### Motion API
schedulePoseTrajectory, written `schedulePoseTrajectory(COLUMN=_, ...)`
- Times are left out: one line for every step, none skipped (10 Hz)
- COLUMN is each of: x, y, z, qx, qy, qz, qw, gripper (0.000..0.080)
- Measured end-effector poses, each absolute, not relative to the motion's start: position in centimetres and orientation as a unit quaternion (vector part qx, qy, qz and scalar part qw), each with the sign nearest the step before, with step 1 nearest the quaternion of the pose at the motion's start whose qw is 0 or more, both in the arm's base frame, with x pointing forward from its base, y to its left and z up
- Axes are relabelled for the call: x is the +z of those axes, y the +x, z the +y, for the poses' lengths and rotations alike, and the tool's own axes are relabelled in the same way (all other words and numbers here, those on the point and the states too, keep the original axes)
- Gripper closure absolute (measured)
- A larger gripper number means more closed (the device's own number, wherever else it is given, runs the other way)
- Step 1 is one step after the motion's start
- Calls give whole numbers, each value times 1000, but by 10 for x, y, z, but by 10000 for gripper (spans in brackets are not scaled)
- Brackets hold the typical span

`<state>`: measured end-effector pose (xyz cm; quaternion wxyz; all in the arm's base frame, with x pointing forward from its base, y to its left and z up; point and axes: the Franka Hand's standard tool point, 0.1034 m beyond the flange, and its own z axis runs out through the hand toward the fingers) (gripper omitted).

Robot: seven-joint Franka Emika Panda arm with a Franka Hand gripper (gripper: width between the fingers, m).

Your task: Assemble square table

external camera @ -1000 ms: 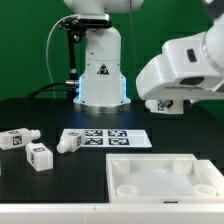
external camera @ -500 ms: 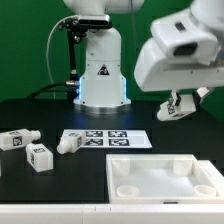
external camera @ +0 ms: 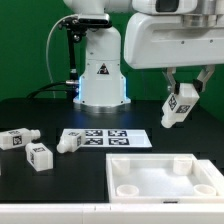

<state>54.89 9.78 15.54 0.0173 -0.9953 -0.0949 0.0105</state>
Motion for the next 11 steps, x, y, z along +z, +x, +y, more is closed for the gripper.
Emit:
schedulePoseTrajectory(x=154, y=552, z=96, qx=-24, qy=-995, qz=-91, qw=19, gripper=511)
schedulePoseTrajectory(x=152, y=559, z=93, qx=-24, qy=-996, qz=-73, qw=38, gripper=511)
schedulePoseTrajectory(x=155, y=581, z=90, qx=-41, qy=-996, qz=-54, qw=54, gripper=511)
schedulePoseTrajectory(x=158, y=604, z=88, qx=-63, qy=-995, qz=-38, qw=63, gripper=511)
schedulePoseTrajectory(x=160, y=618, z=87, qx=-99, qy=-993, qz=-23, qw=65, gripper=511)
schedulePoseTrajectory(x=164, y=626, z=87, qx=-127, qy=-990, qz=-21, qw=61, gripper=511)
schedulePoseTrajectory(x=164, y=630, z=82, qx=-174, qy=-983, qz=-20, qw=48, gripper=511)
schedulePoseTrajectory(x=160, y=628, z=78, qx=-196, qy=-980, qz=-19, qw=41, gripper=511)
schedulePoseTrajectory(x=159, y=627, z=76, qx=-213, qy=-976, qz=-18, qw=35, gripper=511)
schedulePoseTrajectory(x=157, y=626, z=77, qx=-206, qy=-978, qz=-17, qw=37, gripper=511)
schedulePoseTrajectory(x=153, y=627, z=76, qx=-204, qy=-978, qz=-12, qw=38, gripper=511)
